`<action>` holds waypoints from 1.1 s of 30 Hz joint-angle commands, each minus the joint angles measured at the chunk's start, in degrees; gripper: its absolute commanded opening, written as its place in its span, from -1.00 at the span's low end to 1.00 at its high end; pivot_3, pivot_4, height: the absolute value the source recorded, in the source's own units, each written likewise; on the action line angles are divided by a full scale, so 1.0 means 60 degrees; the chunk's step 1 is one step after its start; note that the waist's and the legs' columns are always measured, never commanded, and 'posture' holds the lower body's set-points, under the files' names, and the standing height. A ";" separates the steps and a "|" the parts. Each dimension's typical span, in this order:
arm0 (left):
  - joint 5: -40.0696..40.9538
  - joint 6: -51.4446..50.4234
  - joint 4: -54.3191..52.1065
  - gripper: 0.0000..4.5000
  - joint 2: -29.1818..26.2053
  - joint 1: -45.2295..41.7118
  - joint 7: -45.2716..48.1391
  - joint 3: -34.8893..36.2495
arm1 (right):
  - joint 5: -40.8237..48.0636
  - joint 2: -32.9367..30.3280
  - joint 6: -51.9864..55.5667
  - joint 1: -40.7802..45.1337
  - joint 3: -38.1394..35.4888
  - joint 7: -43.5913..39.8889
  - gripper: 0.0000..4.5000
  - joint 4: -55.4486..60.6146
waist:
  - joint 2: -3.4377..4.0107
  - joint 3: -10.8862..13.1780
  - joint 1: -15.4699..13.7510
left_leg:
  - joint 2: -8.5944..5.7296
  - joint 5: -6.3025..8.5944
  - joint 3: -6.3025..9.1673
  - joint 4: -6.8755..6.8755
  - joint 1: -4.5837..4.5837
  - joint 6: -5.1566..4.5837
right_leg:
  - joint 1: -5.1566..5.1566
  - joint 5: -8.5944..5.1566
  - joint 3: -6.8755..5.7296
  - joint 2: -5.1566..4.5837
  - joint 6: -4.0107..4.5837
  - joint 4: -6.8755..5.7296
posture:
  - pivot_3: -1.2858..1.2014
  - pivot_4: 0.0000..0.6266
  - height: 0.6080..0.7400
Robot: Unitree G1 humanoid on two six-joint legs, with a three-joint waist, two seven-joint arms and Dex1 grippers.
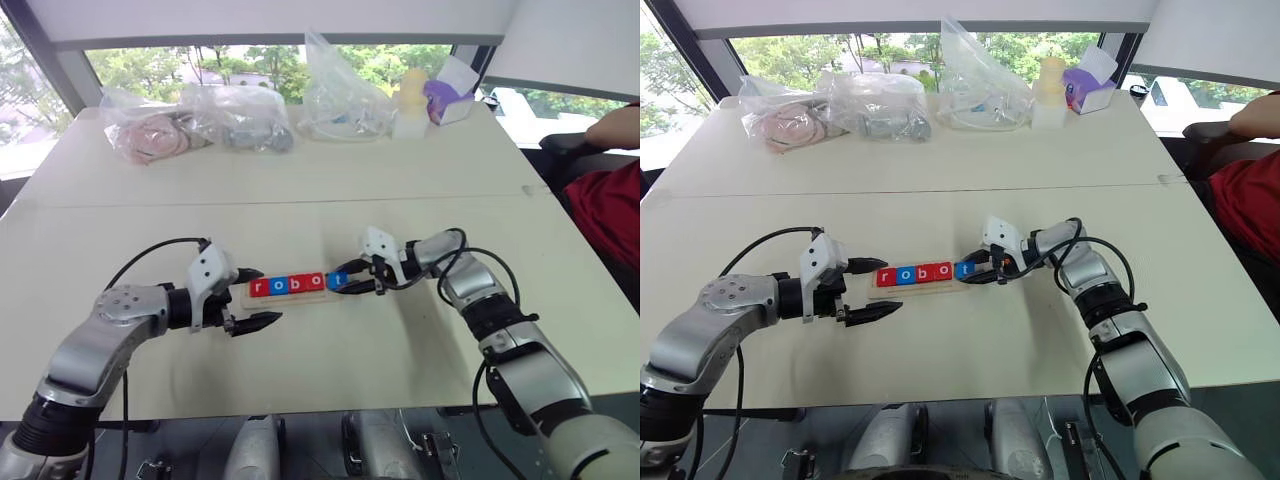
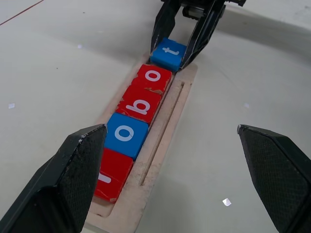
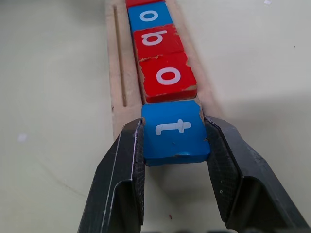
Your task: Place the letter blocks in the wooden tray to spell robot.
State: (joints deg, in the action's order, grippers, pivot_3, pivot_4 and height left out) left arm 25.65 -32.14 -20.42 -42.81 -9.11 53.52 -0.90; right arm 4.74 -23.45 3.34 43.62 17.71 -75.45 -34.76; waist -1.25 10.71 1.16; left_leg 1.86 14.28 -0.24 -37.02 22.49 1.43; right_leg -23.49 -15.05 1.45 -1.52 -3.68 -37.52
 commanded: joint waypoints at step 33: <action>0.0081 0.0157 -0.0439 1.00 -0.0188 0.0520 -0.0161 0.0399 | 0.0015 0.0221 -0.0397 0.0091 -0.0923 0.0703 0.98 0.0348 | 0.0005 0.0003 -0.0015 | 0.0006 0.0000 0.0016 0.0009 0.0000 0.0001 | -0.0003 0.0000 0.0000 -0.0019 0.0005 0.0001 | 0.03 -0.52 1.00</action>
State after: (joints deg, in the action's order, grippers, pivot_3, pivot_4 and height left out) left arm 25.57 -31.97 -21.11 -43.63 -5.80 52.46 -0.21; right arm 3.55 -21.77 0.48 44.60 13.80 -72.11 -35.24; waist -1.22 10.72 1.07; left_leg 1.90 14.28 -0.14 -36.97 22.49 1.43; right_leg -23.50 -15.06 1.45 -1.64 -3.65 -37.51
